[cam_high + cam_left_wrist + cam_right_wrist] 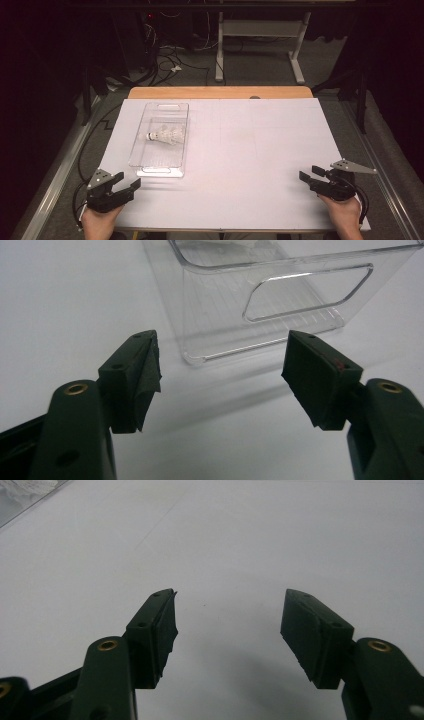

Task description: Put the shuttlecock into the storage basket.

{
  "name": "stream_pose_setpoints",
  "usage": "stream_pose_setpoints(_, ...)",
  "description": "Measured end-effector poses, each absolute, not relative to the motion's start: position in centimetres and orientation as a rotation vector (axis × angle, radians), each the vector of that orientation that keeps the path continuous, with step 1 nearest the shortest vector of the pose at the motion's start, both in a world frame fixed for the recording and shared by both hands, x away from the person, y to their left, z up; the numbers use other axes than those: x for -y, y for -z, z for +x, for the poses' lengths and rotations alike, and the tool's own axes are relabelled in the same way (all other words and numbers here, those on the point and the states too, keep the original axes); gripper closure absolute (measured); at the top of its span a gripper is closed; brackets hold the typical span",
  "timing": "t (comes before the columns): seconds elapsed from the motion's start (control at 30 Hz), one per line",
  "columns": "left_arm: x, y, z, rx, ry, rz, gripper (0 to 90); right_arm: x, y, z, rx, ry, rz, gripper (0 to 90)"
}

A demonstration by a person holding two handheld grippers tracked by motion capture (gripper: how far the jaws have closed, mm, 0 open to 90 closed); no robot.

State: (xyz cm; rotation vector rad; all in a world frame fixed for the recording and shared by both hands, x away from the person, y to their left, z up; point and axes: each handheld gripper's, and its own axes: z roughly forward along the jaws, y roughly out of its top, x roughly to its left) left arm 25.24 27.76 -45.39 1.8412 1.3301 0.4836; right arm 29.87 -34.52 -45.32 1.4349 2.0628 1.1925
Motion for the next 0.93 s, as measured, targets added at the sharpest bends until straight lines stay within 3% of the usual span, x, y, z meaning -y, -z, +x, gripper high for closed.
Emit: stream_pose_setpoints(0.93, -27.69, 45.37, 25.34, -1.319, -0.48, 1.855, 32.3, 34.52, 45.35, 29.81, -2.036, -1.211, 1.425, 36.1)
